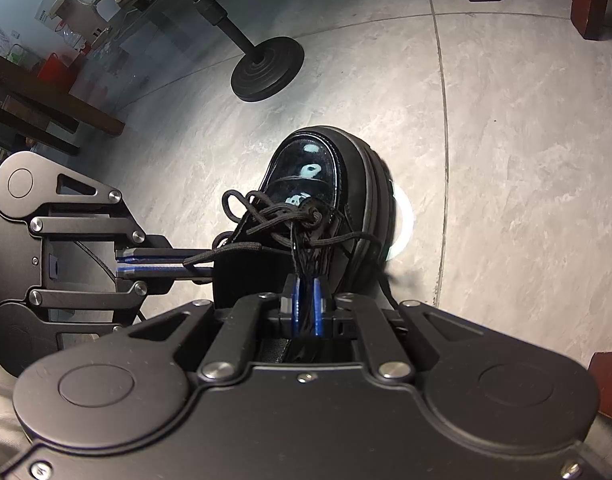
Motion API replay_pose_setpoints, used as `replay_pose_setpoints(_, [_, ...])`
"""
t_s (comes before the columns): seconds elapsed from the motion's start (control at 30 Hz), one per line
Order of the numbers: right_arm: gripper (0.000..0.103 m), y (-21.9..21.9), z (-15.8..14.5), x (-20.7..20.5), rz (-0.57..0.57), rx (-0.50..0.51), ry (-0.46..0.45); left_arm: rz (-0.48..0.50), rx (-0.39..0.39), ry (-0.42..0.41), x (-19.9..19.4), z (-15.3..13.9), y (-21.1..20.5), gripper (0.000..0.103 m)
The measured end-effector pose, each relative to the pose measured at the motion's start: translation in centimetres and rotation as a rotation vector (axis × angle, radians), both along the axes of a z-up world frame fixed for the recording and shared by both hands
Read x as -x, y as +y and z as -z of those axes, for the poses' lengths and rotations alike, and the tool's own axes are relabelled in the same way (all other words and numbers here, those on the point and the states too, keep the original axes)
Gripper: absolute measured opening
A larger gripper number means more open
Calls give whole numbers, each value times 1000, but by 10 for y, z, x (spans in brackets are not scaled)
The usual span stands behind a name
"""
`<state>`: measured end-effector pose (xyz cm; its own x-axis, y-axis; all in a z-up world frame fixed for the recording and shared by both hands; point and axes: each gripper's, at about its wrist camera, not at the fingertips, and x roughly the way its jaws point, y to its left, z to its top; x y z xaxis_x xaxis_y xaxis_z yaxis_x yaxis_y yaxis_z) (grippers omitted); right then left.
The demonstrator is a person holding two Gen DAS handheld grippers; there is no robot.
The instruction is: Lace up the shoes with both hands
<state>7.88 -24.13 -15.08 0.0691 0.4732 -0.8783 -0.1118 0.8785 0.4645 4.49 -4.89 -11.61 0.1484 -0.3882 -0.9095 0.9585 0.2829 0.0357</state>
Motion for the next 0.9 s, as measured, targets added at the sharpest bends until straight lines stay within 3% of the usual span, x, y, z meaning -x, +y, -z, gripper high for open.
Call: replay_pose_setpoints(0.9, [8,0,-1,-1,-8,8,-1,1,15,14,0,3,-5,3])
